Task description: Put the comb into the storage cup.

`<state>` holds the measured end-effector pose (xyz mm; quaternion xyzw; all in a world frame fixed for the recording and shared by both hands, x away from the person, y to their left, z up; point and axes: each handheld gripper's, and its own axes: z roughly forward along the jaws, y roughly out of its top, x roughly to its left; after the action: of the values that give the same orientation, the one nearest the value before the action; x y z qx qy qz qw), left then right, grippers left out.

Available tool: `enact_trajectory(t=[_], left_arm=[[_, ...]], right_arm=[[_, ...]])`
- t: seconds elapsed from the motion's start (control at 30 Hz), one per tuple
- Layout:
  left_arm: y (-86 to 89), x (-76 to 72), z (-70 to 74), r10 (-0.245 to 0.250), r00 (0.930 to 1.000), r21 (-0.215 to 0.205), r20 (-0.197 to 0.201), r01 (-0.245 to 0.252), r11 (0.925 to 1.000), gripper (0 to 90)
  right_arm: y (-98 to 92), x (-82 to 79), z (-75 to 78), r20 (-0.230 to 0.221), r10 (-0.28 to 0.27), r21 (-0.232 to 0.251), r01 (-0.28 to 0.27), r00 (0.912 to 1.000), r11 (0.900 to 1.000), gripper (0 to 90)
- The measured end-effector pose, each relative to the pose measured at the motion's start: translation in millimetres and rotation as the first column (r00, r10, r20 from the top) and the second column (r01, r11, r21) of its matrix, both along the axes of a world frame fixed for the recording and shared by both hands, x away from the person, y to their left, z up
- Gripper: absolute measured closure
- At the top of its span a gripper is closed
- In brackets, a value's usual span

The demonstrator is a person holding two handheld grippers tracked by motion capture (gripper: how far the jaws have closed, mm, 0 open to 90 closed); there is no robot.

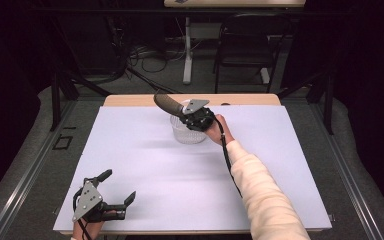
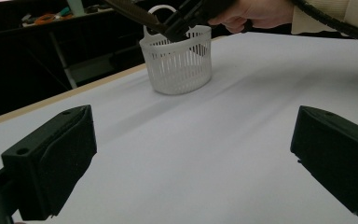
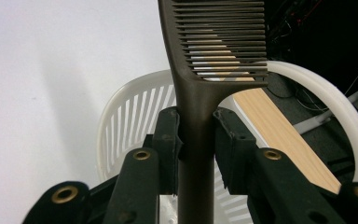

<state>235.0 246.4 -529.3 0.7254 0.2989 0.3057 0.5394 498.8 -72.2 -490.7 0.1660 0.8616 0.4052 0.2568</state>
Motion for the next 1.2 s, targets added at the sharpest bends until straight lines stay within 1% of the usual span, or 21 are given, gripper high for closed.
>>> enact_trajectory(t=[0.1,0.47,0.6,0.77,0.8,0.87,0.9,0.97,1.0,1.03,1.1,1.2], left_arm=[[0.3,-0.1,0.1,0.001,1.0000,0.000,0.000,-0.001,1.0000,0.2],[0.1,0.0,0.0,-0.001,1.0000,-0.001,0.000,0.001,1.0000,0.3],[0.2,-0.2,0.1,0.000,1.0000,0.000,0.001,0.000,1.0000,0.2],[0.3,-0.2,0.2,-0.001,1.0000,0.000,0.001,0.001,1.0000,0.2],[0.3,-0.2,0.2,0.000,1.0000,0.001,0.001,0.000,1.0000,0.2],[0.8,-0.4,0.3,-0.002,1.0000,0.002,0.002,0.002,1.0000,0.2],[0.9,-0.7,0.3,0.000,1.0000,0.000,0.003,0.000,1.0000,0.2],[1.2,-0.5,0.3,-0.001,1.0000,0.000,0.002,0.001,1.0000,0.2],[1.0,-0.3,0.2,-0.001,1.0000,0.001,0.002,0.001,1.0000,0.2],[0.6,-0.4,0.3,-0.003,1.0000,0.001,0.002,0.003,1.0000,0.2],[-0.1,-0.5,0.5,-0.004,1.0000,0.004,0.004,0.004,1.0000,0.3],[-0.1,-0.1,0.3,-0.002,1.0000,0.001,0.001,0.002,1.0000,0.2]], right_arm=[[0.1,-0.2,-0.8,-0.012,-0.007,0.000,0.007,0.9999,1.000,71.2],[1.1,0.8,-3.1,-0.020,-0.006,-0.007,0.006,0.9998,1.000,71.0],[1.4,0.9,-3.2,-0.015,-0.004,-0.010,0.004,0.9999,1.000,70.9],[1.5,1.0,-4.2,-0.029,-0.011,-0.005,0.011,0.9995,1.000,69.9],[1.6,0.8,-4.5,-0.032,-0.014,-0.005,0.013,0.9994,1.000,68.1],[1.5,0.2,-2.9,-0.043,-0.027,-0.002,0.027,0.9987,1.000,57.6],[0.6,-0.3,-1.1,-0.053,-0.035,0.001,0.035,0.9980,0.999,54.2],[-1.9,-3.5,1.5,-0.082,-0.044,0.023,0.046,0.9957,0.999,46.8],[-2.6,-4.9,2.4,-0.088,-0.053,0.030,0.056,0.9947,0.998,43.2],[-4.0,-6.2,3.5,-0.108,-0.055,0.030,0.059,0.9927,0.998,42.0],[-6.5,-8.7,5.5,-0.132,-0.073,0.047,0.080,0.9885,0.996,37.4],[-11.3,-10.5,10.8,-0.168,-0.075,0.075,0.088,0.9830,0.993,30.1]])
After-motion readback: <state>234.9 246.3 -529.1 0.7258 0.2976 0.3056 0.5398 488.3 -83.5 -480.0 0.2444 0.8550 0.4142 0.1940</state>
